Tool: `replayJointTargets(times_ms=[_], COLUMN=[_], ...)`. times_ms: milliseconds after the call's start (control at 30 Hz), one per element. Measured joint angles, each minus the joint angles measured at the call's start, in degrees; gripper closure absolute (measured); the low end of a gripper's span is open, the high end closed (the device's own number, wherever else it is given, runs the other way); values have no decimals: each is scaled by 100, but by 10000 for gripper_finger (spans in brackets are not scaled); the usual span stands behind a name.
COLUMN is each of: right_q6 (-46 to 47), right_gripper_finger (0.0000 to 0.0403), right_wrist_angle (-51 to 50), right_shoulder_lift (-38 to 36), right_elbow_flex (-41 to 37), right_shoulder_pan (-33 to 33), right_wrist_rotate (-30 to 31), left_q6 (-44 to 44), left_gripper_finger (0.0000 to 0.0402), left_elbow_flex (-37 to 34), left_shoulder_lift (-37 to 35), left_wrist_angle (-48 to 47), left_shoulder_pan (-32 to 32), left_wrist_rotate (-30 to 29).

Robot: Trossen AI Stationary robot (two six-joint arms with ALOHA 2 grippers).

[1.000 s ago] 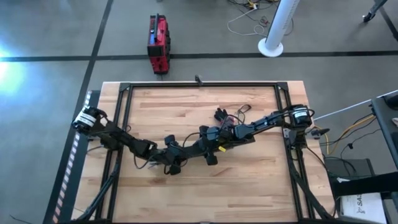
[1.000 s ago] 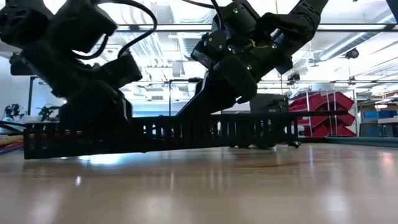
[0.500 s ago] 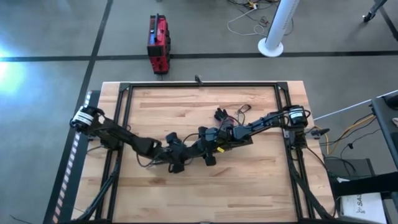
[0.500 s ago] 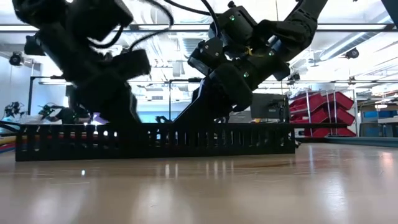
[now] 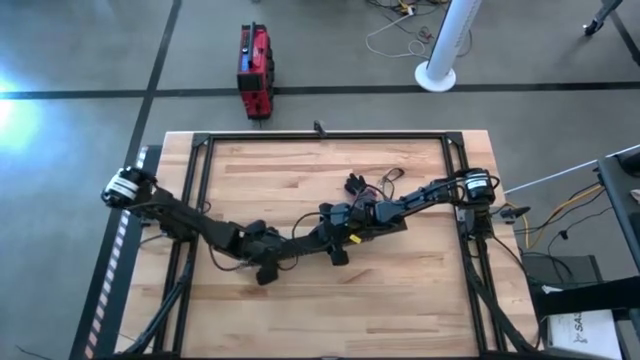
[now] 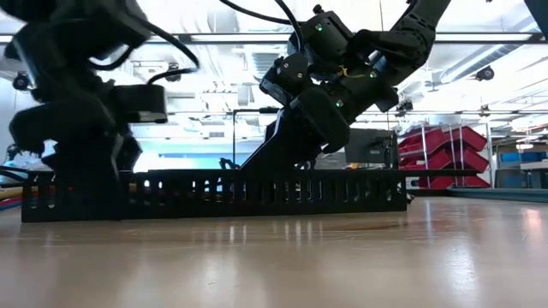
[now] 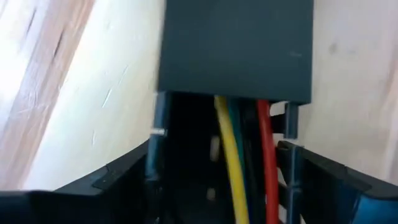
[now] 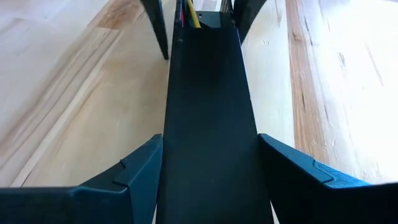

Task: Ziptie cables
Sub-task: Close the black cable duct

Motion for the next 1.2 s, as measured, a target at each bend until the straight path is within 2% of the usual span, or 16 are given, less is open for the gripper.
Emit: replayJointTargets(times_ms=[167, 400, 600, 800, 1000, 1133, 1200], right_q6=[-200, -160, 14, 42, 112, 52, 34], right_gripper_finger=[185, 185, 185, 185, 185, 185, 185], right_wrist_angle=[24, 99, 316, 486, 525, 351, 447], right_shoulder_lift=[2, 7, 14, 36, 300, 357, 349], right_elbow_flex=[-6, -17, -47, -27, 239, 339, 321], right_shoulder_pan=[-7, -11, 0, 2, 13, 15, 9], right_wrist_rotate=[-283, -452, -342, -339, -360, -339, -275], left_q6=[-136, 49, 256, 516, 897, 874, 780], left_gripper_finger=[102, 203, 205, 155, 181, 187, 172], left_elbow_flex=[-618, -671, -673, -668, -548, -290, -131], left_shoulder_lift=[-3, 17, 23, 38, 45, 6, -51], left_wrist_angle=[1357, 1623, 1739, 1919, 2138, 1579, 980], left_shoulder_pan=[-6, -6, -4, 39, 51, 55, 57], left_wrist_rotate=[-162, -250, -270, -298, -471, -425, -370])
